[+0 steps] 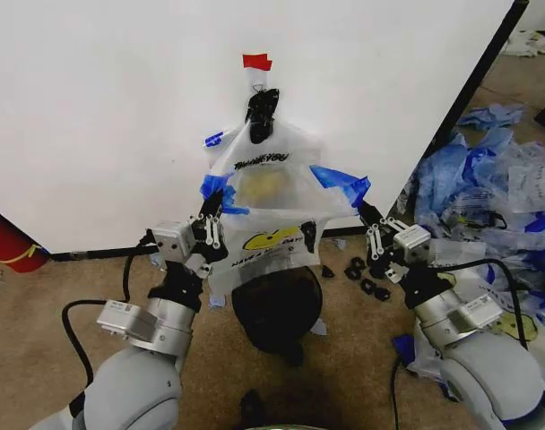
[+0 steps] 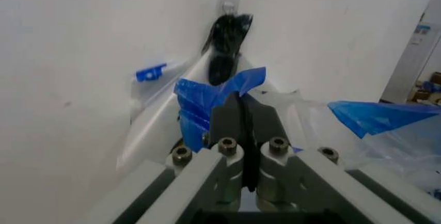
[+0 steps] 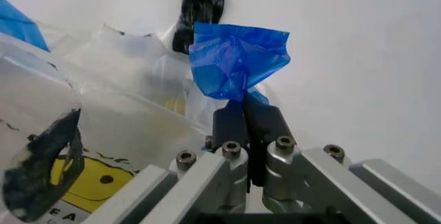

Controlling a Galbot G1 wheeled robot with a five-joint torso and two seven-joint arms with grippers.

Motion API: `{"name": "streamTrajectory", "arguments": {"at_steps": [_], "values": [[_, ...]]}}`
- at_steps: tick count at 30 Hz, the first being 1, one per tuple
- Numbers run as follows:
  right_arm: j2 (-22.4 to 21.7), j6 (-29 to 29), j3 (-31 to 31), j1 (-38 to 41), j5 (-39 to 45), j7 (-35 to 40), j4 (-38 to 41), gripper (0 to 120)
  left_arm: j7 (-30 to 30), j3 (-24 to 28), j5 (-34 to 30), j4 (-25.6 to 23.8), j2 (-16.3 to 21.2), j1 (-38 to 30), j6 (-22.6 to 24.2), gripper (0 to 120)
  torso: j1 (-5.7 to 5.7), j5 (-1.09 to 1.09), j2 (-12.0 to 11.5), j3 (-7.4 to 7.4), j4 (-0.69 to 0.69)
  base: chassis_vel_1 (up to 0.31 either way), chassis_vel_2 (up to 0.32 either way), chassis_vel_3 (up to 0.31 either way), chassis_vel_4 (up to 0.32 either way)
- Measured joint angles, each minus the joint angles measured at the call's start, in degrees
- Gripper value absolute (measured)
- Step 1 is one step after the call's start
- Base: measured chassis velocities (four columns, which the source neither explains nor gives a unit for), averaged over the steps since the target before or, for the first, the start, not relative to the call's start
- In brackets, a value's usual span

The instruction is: Pick up the garbage bag from the wall and place it over the trash bin.

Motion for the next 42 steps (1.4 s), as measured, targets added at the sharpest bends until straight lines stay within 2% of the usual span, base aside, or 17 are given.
{"name": "streamTrajectory", "arguments": {"at_steps": [8,17,24,42], "values": [[-0.6,-3.3,-1.8,-0.7,2.6,1.8,0.0,0,-2.1,0.8,-2.9,0.1,-0.4,1.1,1.8,0,0.00,0.00,0.0,0.00,0.00,0.000,0.000,0.000,0.000],[-2.2,-6.5,-4.4,-3.8,5.7,4.1,0.9,0,-5.0,2.6,-5.4,0.1,1.0,2.9,3.8,0,0.00,0.00,0.0,0.00,-0.01,0.000,0.000,0.000,0.000],[-3.2,-6.6,-4.7,-7.0,4.6,4.4,1.1,0,-7.3,4.5,-7.3,0.7,1.6,4.0,5.0,0,0.00,0.00,0.0,0.00,0.00,0.000,0.000,0.000,0.000],[-3.1,-7.3,-4.8,-9.5,4.7,5.1,0.5,0,-9.0,8.0,-10.9,3.7,0.2,1.7,5.4,0,0.00,0.00,0.0,0.00,-0.01,0.000,0.000,0.000,0.000]]}}
